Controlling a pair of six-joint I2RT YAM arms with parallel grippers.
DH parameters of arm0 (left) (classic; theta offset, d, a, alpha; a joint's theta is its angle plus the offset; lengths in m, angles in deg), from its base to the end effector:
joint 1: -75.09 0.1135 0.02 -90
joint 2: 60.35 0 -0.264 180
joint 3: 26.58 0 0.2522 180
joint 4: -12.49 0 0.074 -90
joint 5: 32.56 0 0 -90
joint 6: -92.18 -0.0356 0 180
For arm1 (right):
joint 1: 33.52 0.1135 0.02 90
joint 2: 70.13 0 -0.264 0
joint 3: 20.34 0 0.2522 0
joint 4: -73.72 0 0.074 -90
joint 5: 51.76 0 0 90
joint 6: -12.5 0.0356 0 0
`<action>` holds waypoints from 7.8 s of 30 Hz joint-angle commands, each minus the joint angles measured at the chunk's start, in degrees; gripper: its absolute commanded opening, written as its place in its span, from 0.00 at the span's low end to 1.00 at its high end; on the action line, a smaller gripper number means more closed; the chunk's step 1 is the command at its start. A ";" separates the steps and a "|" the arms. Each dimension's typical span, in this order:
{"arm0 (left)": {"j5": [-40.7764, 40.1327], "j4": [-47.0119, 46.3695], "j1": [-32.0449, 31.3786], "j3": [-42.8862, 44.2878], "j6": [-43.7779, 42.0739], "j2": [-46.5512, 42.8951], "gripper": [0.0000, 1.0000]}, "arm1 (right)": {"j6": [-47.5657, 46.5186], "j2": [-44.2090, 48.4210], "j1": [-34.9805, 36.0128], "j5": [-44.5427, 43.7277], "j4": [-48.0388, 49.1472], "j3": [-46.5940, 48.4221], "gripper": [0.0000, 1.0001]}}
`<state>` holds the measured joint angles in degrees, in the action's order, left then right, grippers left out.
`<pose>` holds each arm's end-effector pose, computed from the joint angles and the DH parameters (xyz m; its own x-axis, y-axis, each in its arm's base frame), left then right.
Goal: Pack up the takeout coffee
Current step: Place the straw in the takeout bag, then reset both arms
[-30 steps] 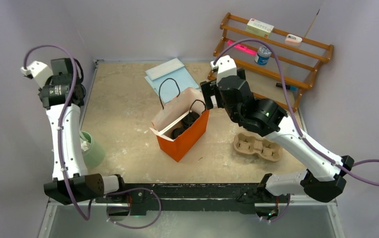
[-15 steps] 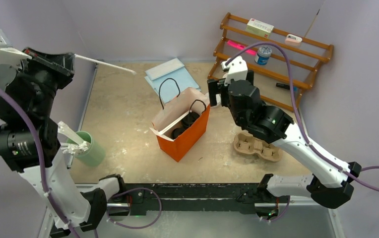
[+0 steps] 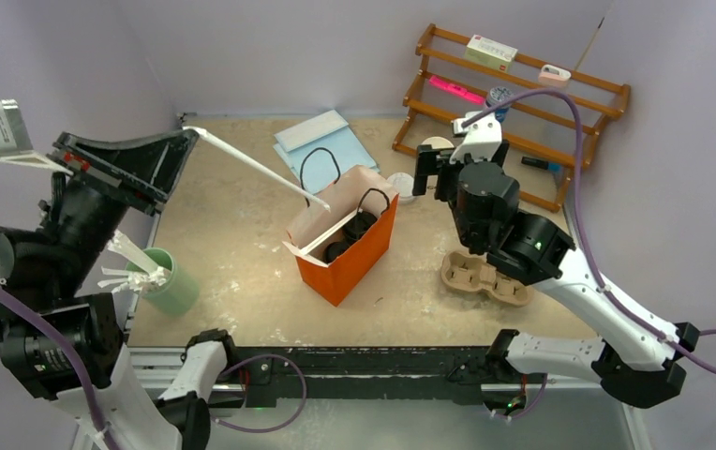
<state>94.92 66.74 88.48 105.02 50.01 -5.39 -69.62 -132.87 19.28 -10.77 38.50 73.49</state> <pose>0.0257 -0.0162 0.6140 -0.0207 -0.6095 -0.7925 0.5187 0.6711 -0.5297 0.1497 0.1527 0.4714 -0.0524 0.0798 -0.9954 -0.0607 0.9947 0.0829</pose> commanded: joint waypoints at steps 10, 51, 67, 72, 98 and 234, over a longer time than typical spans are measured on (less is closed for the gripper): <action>2.91 -21.66 2.65 -30.88 8.70 -12.09 0.00 | 7.45 5.94 -0.22 -5.61 -2.47 -0.21 0.93; -1.15 -27.54 -10.67 -33.95 1.29 0.68 0.00 | 4.94 7.57 -0.23 2.09 3.79 -5.78 0.95; -10.64 -35.51 -24.08 -35.21 0.23 4.71 0.00 | 5.83 7.89 -0.17 1.06 2.47 -6.58 0.95; -20.95 -26.40 -33.83 -29.22 -7.93 7.51 0.00 | 5.39 7.21 -0.23 0.69 2.76 -6.07 0.96; -38.80 -33.65 -50.63 -45.56 -21.44 6.28 0.00 | 2.63 7.36 -0.22 0.12 5.19 -6.03 0.96; -38.98 -100.36 -11.55 -102.88 -51.36 26.00 0.90 | -7.49 -26.35 -48.23 42.71 100.92 -66.41 0.99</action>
<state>48.45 -24.12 76.59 0.46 1.36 18.04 -74.26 -158.72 -28.76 31.23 129.60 7.39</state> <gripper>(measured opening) 0.915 0.984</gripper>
